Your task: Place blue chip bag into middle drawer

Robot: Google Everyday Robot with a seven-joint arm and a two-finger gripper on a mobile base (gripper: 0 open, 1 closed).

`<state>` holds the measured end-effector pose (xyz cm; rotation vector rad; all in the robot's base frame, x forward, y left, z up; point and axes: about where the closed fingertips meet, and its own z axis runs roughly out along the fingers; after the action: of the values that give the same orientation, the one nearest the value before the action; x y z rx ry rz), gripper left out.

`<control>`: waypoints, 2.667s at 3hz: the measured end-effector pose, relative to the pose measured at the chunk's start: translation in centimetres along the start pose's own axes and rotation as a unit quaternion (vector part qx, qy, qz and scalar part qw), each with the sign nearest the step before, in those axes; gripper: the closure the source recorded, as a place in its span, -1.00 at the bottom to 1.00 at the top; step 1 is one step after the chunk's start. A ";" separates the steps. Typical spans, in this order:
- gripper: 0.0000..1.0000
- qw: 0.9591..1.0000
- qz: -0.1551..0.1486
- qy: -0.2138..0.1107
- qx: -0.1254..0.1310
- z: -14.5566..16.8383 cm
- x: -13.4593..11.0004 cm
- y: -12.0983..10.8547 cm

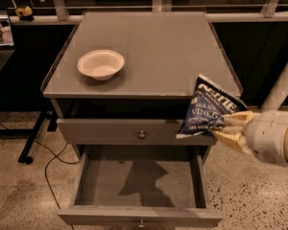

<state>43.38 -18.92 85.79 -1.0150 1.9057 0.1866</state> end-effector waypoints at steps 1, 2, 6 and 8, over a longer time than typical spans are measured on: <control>1.00 0.999 0.037 0.017 0.008 0.6 4.5 0.4; 1.00 0.997 0.064 0.030 -0.012 2.2 8.1 0.7; 1.00 0.989 0.128 0.062 -0.026 10.4 18.0 4.4; 1.00 0.977 0.173 0.108 -0.059 14.9 24.4 6.1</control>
Offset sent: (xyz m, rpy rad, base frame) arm -0.0088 -0.0445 -0.1244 0.0813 0.2015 -0.0810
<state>43.58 -21.38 56.61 -0.7973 2.2873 0.4077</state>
